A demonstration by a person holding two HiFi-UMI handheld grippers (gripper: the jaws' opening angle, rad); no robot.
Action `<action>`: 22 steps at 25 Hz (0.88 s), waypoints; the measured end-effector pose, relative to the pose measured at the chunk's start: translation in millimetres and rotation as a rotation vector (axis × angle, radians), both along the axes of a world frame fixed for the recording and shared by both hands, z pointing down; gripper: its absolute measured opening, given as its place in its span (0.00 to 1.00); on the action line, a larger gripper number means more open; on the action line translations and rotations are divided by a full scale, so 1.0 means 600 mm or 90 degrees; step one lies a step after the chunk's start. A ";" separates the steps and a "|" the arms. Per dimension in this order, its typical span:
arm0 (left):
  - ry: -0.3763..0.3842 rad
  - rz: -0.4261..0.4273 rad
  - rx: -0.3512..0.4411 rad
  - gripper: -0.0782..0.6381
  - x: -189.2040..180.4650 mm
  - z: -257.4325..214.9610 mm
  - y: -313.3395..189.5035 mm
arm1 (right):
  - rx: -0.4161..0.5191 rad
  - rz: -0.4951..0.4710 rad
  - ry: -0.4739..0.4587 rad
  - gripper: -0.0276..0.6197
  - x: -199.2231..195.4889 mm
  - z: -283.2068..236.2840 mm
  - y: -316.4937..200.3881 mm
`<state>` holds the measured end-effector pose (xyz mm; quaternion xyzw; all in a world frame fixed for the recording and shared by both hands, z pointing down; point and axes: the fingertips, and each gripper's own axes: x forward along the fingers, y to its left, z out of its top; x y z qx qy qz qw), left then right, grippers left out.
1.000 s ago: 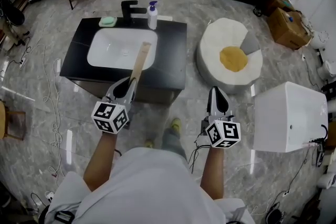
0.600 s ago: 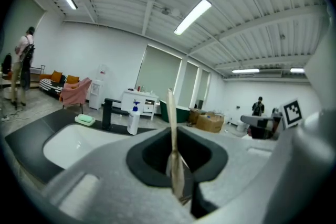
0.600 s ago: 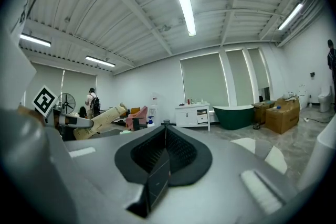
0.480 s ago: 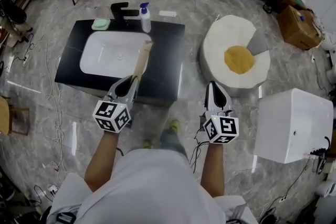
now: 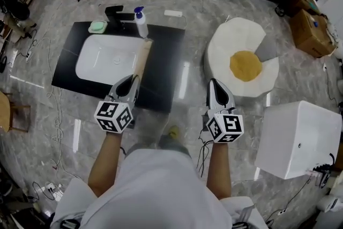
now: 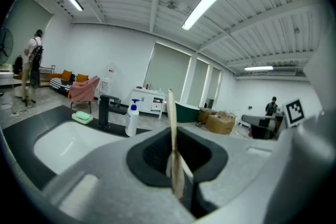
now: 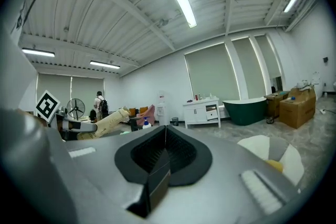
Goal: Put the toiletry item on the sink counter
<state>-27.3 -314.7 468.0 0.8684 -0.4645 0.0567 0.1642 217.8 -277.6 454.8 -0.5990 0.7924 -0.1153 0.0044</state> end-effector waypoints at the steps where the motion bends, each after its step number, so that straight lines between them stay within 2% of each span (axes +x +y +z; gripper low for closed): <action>1: -0.003 -0.004 0.000 0.15 0.006 0.000 -0.007 | 0.001 -0.004 -0.003 0.05 0.005 -0.001 -0.010; 11: -0.003 -0.026 -0.012 0.15 0.023 0.009 -0.052 | 0.005 -0.021 -0.007 0.05 0.012 0.001 -0.078; 22: 0.011 -0.001 -0.052 0.15 0.012 0.051 -0.123 | -0.010 0.006 -0.007 0.05 -0.013 0.018 -0.137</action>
